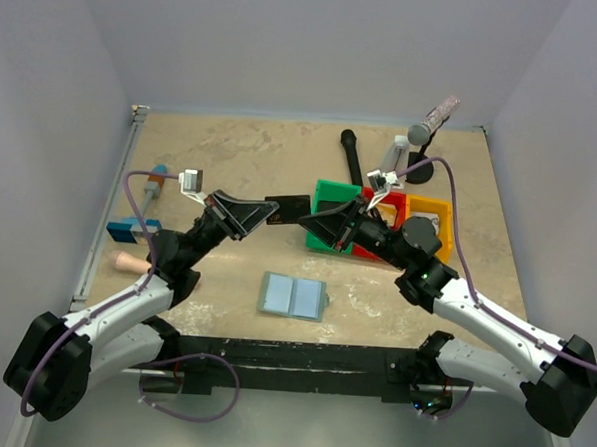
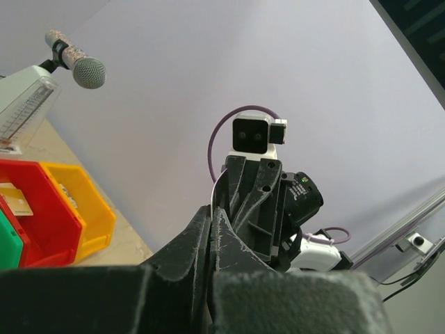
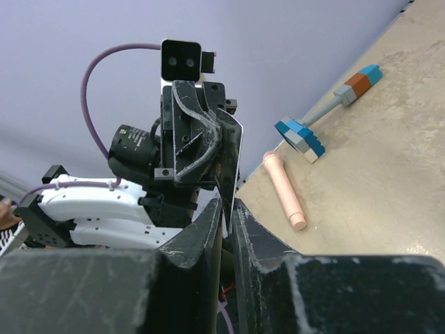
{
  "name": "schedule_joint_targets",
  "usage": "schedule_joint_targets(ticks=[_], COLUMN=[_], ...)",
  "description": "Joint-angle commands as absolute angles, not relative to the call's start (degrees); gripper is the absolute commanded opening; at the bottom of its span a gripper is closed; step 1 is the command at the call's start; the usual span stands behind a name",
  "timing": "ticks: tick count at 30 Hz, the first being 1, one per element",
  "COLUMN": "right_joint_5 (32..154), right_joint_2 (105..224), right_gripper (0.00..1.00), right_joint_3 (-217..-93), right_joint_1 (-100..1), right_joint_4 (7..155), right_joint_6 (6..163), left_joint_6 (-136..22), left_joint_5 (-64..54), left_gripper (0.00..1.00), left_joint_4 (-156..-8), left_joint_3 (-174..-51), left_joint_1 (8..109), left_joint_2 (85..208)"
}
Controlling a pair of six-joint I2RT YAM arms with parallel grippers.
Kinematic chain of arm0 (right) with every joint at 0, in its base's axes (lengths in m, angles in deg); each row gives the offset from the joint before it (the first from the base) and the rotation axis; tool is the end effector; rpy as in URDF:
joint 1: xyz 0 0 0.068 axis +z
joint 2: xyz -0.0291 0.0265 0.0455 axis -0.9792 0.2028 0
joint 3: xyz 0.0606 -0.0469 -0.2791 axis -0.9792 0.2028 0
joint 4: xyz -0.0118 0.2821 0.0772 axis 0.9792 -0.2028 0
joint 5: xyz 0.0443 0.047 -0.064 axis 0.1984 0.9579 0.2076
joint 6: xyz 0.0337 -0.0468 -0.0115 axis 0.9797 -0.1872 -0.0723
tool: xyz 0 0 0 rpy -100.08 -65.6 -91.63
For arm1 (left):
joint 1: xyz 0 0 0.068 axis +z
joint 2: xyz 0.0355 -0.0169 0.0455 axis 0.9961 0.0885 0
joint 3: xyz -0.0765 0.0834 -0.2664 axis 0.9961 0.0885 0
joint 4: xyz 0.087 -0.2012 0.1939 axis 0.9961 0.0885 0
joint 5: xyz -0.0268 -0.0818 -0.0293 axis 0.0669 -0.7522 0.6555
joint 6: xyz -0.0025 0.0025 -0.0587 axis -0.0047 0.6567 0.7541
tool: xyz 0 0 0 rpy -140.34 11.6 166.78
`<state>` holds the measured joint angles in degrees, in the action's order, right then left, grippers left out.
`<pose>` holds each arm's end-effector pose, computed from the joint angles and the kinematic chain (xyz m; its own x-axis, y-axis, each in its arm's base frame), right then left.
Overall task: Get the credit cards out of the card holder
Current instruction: Place the credit card in the storage box.
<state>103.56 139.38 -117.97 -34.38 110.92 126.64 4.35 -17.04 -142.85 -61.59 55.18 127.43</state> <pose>0.1778 0.1892 0.3420 -0.5635 0.4503 -0.6926 -0.6862 0.2116 0.6959 0.1888 -0.1248 0.2897 -0.5785 -0.7038 -0.4124 0.6027 -0.0281 -0.7975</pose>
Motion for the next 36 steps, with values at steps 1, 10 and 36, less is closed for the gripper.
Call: schedule_joint_targets(ticks=[1, 10, 36], right_joint_5=[105.1, 105.9, 89.5], right_joint_2=[138.9, 139.6, 135.0], right_gripper=[0.14, 0.01, 0.0], right_joint_3=[-118.0, -117.7, -114.5], right_joint_1=[-34.9, -35.5, -50.4], right_joint_4=[116.0, 117.9, 82.7], right_joint_6=[128.0, 129.0, 129.0], left_joint_6=[5.3, 5.5, -6.3], left_joint_5=[-16.9, -17.9, -6.2], left_gripper=[0.0, 0.0, 0.89], left_joint_4=[-147.7, -148.0, -106.1], left_joint_3=[-61.0, -61.2, -61.7], left_joint_1=[55.0, 55.0, 58.1], left_joint_2=[128.4, 128.9, 109.7])
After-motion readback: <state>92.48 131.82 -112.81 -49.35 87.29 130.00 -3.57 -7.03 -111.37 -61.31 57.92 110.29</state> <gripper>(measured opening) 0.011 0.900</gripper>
